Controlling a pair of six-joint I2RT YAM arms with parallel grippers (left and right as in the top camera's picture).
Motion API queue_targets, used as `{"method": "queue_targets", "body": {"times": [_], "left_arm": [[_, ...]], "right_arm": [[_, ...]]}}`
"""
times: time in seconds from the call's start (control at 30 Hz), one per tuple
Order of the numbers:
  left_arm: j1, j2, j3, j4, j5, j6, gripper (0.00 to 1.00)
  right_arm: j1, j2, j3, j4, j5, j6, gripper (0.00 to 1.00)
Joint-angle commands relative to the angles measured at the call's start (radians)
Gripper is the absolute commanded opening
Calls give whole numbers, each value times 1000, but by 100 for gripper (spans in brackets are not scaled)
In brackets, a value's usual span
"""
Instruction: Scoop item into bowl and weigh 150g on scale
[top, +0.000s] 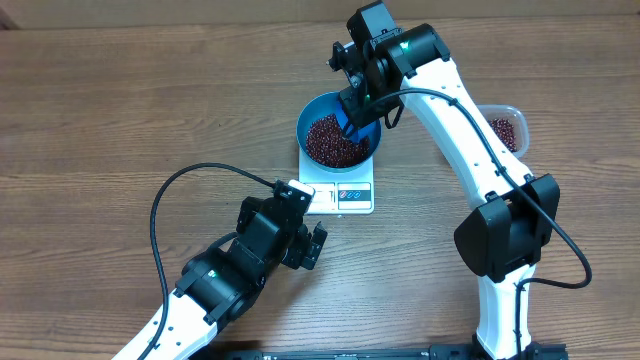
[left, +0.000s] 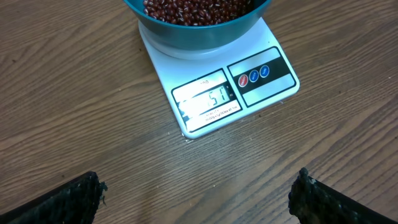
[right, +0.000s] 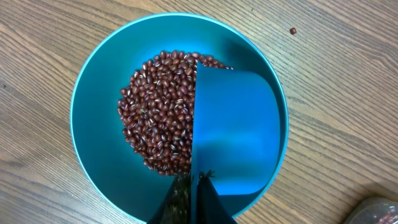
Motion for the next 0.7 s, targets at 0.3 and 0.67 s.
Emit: {"method": "queue_targets", "body": {"times": [0.3, 0.67], "left_arm": [[-6, 5, -7, 0, -17, -18, 100], [-6, 5, -7, 0, -17, -18, 100]], "right_arm": [[6, 20, -5, 8, -2, 5, 4], [10, 41, -5, 8, -2, 5, 4]]}}
